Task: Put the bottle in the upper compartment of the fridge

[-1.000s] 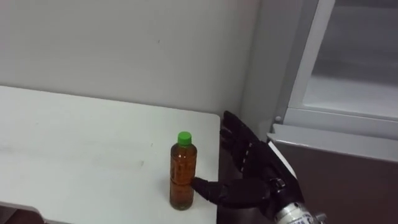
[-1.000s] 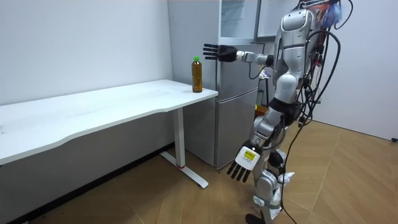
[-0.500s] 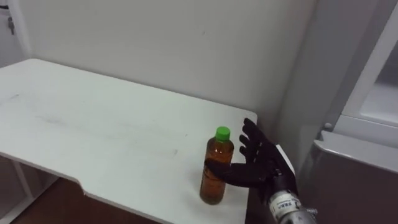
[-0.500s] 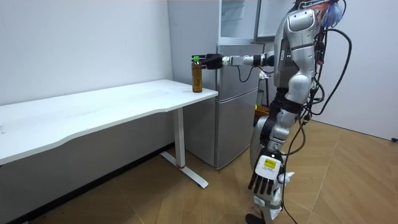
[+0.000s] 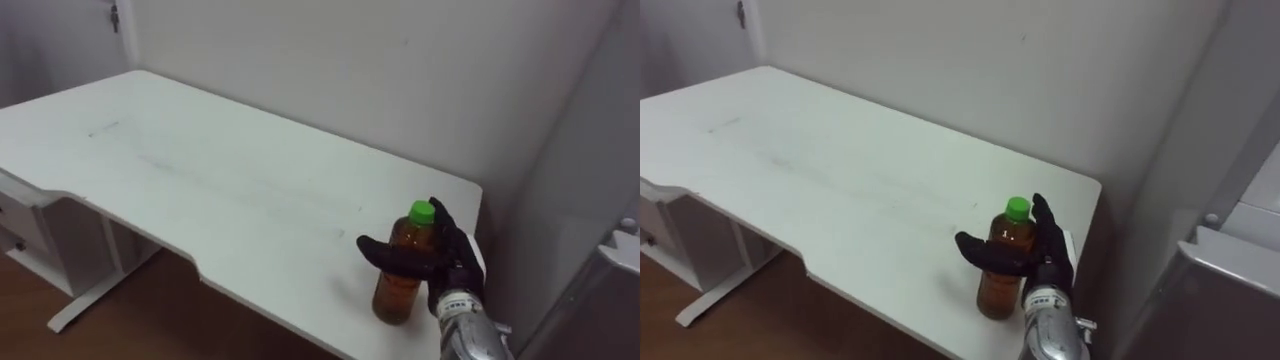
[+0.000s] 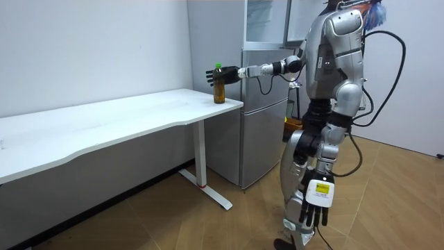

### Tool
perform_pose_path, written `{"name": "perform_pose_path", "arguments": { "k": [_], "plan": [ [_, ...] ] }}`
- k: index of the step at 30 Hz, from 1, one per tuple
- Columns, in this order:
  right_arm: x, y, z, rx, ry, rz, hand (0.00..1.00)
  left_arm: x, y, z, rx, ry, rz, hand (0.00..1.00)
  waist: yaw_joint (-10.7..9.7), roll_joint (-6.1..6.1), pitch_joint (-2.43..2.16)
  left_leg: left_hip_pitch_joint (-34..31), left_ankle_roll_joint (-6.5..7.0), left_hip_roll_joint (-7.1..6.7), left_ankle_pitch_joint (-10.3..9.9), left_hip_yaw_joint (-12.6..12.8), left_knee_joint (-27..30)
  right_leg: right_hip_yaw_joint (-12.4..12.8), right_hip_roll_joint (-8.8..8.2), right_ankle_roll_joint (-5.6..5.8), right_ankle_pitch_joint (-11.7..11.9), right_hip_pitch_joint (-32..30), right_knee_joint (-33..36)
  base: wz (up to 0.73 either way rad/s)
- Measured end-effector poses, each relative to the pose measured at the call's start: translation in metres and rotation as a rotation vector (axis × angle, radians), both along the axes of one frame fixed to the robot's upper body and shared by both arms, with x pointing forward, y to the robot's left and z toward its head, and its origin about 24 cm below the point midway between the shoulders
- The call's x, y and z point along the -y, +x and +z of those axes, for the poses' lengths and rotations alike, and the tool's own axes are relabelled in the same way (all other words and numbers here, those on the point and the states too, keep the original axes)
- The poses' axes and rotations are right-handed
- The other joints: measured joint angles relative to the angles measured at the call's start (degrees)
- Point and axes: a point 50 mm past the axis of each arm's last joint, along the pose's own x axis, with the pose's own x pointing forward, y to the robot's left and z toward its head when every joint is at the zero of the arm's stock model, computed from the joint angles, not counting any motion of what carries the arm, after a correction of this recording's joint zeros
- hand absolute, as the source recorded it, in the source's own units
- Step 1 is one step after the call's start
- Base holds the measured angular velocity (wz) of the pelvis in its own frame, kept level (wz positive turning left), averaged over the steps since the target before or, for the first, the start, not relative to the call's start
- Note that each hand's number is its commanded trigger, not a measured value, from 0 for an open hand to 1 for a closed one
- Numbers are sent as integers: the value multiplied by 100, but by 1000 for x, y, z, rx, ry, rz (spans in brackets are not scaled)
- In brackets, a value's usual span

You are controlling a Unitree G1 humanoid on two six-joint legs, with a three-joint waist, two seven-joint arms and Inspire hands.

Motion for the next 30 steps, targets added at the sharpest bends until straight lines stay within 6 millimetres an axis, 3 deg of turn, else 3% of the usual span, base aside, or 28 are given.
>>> {"name": "perform_pose_path", "arguments": {
  "k": [4,10,15,21,30],
  "plan": [
    [3,0,-8,-37,-14,-20,0,-1,-2,0,-7,2,0,0,36,-35,-8,-30,19,-31,20,-21,-2,-37,-29,0,0,-23,3,3],
    [12,-4,-25,-123,-37,-107,0,-3,-6,1,-16,9,1,0,180,-69,15,-37,21,-43,29,-108,-1,-146,-42,5,-3,8,-1,7],
    [12,-5,-26,-126,-33,-152,0,-6,-3,2,-3,16,6,0,184,-79,24,-71,0,-45,48,-207,-1,-281,-39,6,-3,22,-10,10],
    [13,-9,-36,-147,-67,-168,0,-7,-2,2,-1,19,4,0,332,-67,33,-144,-8,-45,61,-223,3,-293,-41,5,-3,-38,-12,1],
    [14,-10,-35,-133,-72,-198,0,-8,-1,2,3,21,3,0,335,-63,35,-205,-20,-48,78,-280,3,-319,-42,5,-3,-94,-10,2]
  ]
}}
